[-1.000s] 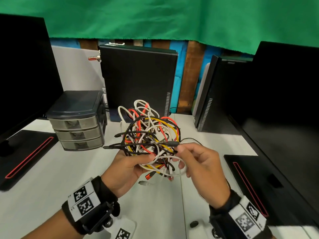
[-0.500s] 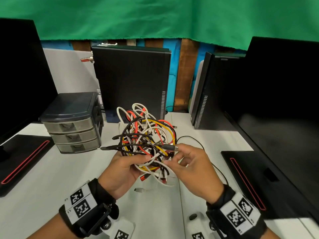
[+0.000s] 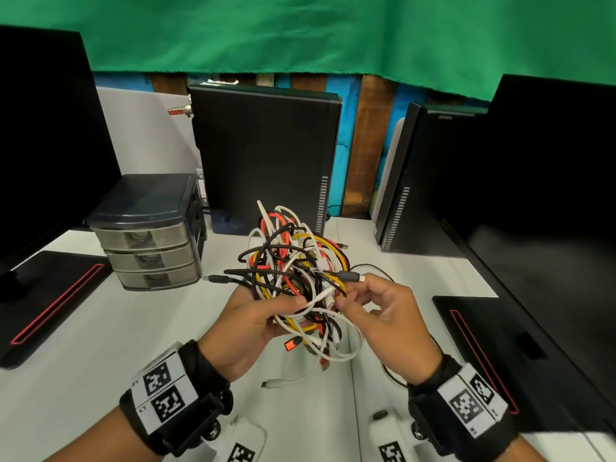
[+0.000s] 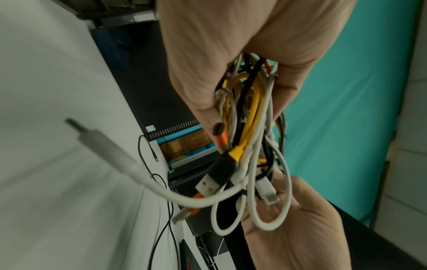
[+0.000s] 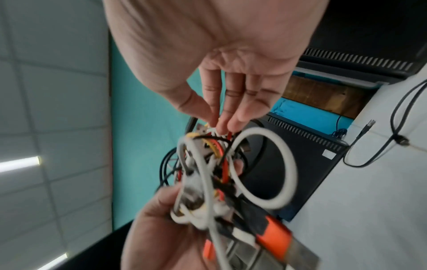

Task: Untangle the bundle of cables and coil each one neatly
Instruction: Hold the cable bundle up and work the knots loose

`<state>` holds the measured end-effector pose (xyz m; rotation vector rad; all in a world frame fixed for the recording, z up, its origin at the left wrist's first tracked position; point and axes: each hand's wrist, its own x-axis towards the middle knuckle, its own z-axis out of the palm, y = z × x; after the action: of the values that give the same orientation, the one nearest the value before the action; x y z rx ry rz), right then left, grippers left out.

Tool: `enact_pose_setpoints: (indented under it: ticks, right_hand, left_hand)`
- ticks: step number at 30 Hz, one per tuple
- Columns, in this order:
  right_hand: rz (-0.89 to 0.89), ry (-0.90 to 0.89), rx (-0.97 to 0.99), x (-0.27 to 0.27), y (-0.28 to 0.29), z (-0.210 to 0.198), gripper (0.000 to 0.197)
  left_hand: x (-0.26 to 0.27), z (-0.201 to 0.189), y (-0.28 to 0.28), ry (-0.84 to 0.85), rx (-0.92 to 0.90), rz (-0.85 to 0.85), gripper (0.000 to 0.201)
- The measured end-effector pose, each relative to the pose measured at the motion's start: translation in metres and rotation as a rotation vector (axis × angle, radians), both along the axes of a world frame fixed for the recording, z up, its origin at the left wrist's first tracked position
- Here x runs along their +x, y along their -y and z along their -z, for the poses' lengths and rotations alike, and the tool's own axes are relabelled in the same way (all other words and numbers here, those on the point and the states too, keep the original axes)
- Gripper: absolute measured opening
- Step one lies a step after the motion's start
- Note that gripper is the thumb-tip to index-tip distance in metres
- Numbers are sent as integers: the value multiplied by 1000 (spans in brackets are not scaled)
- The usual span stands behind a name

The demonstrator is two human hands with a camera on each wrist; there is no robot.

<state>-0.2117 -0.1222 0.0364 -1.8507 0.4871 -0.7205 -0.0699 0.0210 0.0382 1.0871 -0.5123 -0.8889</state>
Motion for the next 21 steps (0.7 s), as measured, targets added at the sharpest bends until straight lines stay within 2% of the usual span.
enact_pose_setpoints:
  ticks: [4, 7, 11, 15, 18, 21]
  right_hand:
    - [-47, 143, 133, -5, 2, -14, 20]
    - [-2, 182, 70, -5, -3, -17, 16]
    - [28, 162, 22, -2, -10, -15, 13]
    - [42, 112, 38, -3, -4, -13, 12]
    - [-20, 56, 60, -4, -1, -14, 6]
    - [-64, -6, 74, -5, -4, -15, 3]
  left_hand:
    - [11, 3, -3, -123, -25, 17, 46]
    - [16, 5, -5, -253, -59, 120, 53]
    - [16, 9, -5, -340, -85, 185, 64]
    - [12, 9, 0, -395, -83, 148, 75]
    - [13, 12, 3, -428, -63, 81, 73]
    - [14, 12, 2, -418, -46, 84, 73]
